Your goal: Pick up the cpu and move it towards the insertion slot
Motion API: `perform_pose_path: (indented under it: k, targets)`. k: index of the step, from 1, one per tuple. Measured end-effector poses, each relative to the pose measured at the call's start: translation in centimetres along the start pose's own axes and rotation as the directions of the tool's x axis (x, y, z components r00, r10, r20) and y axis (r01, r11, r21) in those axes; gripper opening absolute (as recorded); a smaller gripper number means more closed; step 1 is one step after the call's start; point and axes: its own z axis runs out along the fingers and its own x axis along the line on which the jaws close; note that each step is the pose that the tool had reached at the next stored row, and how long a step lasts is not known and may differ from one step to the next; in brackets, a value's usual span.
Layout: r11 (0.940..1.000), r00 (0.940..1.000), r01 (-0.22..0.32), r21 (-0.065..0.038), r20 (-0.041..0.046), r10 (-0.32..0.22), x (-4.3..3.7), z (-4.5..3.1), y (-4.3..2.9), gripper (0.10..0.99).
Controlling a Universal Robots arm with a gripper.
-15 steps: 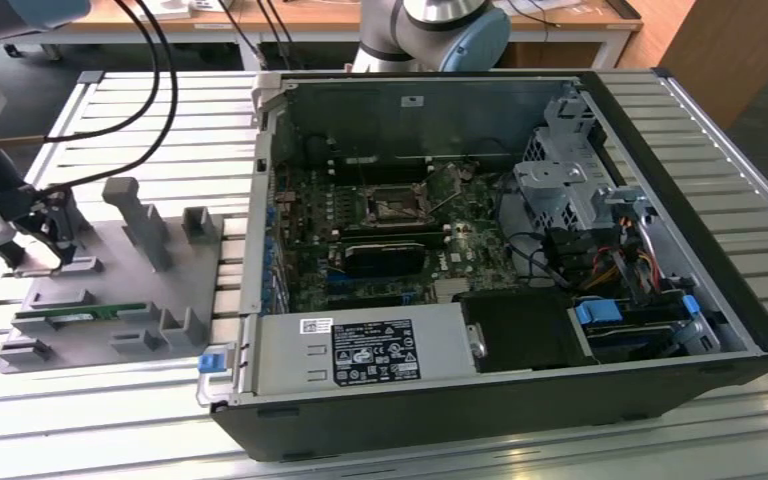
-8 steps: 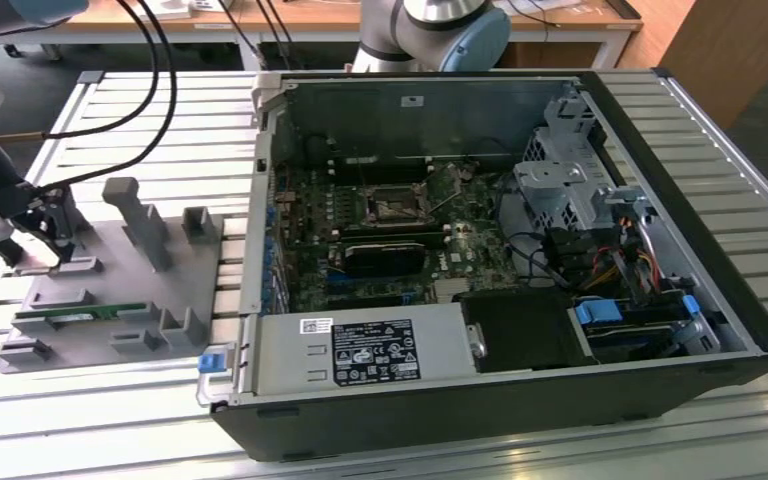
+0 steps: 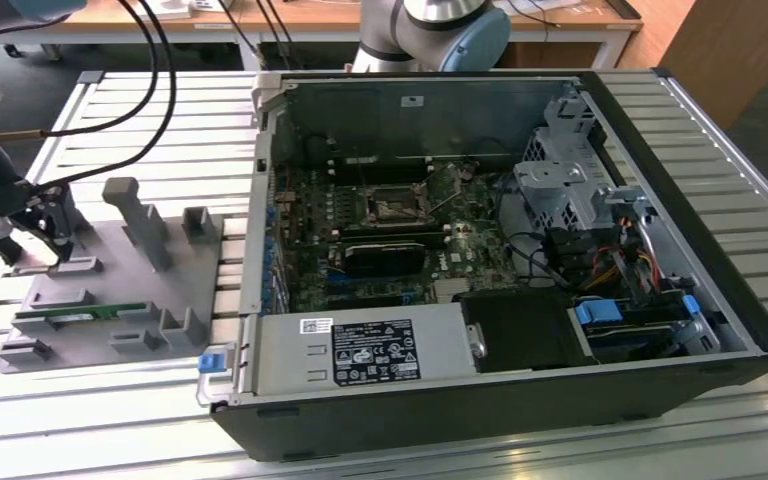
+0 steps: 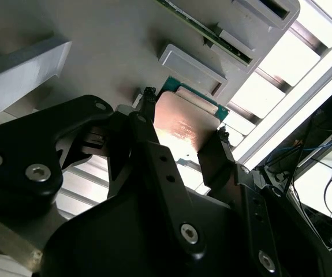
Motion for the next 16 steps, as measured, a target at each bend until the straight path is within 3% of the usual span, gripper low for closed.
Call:
perform_pose_path:
  k: [16]
  targets:
    - [1.0, 1.0, 0.0, 0.0, -0.0002, 0.0, 0.0, -0.42, 0.04, 0.545]
